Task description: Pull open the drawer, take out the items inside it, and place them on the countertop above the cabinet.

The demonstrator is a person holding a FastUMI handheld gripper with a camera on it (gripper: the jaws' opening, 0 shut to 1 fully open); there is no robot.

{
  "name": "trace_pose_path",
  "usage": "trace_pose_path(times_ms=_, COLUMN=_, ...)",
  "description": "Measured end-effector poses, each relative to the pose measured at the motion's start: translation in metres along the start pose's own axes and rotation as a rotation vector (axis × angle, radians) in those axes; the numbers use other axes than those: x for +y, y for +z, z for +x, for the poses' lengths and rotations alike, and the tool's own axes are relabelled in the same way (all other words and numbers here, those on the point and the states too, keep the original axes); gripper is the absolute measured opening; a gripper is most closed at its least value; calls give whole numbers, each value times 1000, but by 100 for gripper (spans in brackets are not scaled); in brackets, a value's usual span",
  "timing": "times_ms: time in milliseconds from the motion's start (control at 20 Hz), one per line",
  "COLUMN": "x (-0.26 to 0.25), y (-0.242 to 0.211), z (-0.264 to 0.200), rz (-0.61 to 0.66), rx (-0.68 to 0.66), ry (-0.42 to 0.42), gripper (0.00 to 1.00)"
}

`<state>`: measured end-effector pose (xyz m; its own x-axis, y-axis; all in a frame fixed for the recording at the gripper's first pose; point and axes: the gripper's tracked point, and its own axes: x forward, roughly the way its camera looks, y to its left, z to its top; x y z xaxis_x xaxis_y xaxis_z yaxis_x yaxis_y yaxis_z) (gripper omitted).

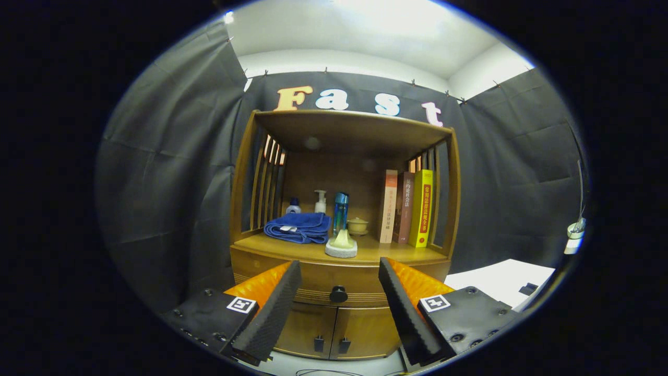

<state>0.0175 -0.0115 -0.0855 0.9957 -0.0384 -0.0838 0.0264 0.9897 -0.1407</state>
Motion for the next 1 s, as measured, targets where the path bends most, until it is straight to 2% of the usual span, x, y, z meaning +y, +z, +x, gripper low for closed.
trace_pose_path(times_ms=150, x=-4, y=9, z=-14, rz=39, rx=-12, ry=-20, gripper=98)
trace_pose_path(times_ms=250, x=-1, y=10, z=-15, rz=51, rx=-4, ry=-7, gripper=98)
trace_pose_path(times_ms=500, x=-15, y=12, z=-15, rz=70, rx=-3, ry=-35, gripper=98)
trace_pose_path(times_ms=1000, x=-11, y=8, z=-18, rz=97, rx=18, ry=-16, gripper=98)
